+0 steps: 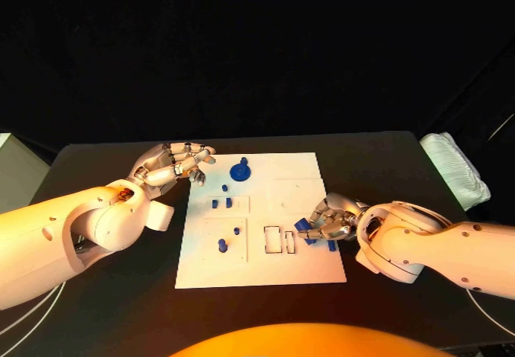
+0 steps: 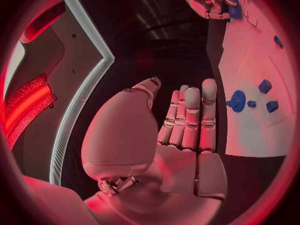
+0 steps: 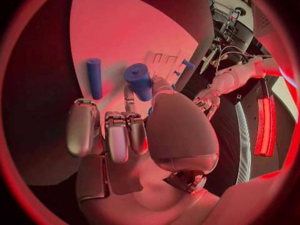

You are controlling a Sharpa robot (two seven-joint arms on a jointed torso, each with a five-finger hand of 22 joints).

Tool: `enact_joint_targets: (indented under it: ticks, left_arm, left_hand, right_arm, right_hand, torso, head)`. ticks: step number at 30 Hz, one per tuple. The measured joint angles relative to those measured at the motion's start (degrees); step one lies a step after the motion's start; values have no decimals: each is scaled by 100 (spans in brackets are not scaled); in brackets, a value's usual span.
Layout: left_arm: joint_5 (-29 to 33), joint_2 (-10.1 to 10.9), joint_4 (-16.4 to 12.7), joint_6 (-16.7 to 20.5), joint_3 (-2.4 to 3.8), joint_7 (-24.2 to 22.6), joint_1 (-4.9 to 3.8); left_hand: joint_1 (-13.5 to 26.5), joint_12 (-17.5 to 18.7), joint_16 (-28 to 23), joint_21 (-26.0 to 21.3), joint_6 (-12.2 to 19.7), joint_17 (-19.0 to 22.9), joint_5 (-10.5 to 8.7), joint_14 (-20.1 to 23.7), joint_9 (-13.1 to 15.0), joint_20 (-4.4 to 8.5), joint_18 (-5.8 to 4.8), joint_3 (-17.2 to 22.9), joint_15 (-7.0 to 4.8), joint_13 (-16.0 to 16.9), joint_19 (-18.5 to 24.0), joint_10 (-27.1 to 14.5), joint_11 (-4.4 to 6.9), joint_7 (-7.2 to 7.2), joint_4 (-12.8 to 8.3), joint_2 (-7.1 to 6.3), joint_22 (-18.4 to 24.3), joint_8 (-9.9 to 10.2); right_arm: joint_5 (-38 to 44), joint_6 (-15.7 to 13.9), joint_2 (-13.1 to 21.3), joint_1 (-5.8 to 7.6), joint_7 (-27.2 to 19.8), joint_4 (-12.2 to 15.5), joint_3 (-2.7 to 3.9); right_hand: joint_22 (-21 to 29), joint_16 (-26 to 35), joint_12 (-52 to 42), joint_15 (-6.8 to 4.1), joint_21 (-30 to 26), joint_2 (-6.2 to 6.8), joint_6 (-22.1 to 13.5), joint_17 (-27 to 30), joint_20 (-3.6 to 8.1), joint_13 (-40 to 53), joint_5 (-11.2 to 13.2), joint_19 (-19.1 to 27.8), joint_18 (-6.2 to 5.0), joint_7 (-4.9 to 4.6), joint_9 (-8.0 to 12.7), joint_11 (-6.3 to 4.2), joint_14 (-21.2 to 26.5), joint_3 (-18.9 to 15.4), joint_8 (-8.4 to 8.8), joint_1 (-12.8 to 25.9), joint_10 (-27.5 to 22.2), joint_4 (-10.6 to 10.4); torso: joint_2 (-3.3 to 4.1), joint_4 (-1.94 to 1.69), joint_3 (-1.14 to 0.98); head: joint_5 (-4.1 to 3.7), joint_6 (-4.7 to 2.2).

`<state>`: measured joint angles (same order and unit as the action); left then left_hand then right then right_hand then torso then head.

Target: Assemble the parts on the task board

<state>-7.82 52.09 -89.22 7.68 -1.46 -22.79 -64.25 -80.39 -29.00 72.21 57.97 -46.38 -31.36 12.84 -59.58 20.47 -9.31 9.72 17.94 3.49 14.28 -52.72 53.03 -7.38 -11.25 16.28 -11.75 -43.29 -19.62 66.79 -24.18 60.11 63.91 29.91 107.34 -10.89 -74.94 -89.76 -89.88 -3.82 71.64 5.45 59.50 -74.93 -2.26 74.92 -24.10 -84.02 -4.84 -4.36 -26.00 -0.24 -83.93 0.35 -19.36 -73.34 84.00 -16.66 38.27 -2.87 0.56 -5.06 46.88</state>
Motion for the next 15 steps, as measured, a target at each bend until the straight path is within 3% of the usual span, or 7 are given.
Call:
enact_joint_targets:
  ticks: [7,15]
  left_arm:
    - [1,-17,9,-1,0,0,0]
    - [1,-20,10,-2,0,0,0]
  left_hand:
    - [-30,0,0,0,0,0,0,0,0,0,0,0,0,0,0,0,0,0,0,30,0,-21]
    - [-30,0,0,0,0,0,0,0,0,0,0,0,0,-1,0,0,0,0,0,30,0,-21]
  right_arm:
    - [-173,-114,38,196,-23,105,11]
    - [-440,-107,-179,232,-25,175,8]
  right_hand:
    - [0,0,0,0,27,-2,12,0,0,0,11,0,0,-12,0,0,0,89,-2,2,0,-9]
    - [1,0,0,1,27,-49,32,1,0,-1,197,0,0,-32,2,1,0,183,-1,194,0,-39]
  torso:
    - [3,-11,7]
    - [7,-12,4]
  head:
    - [-6,2]
    - [27,35]
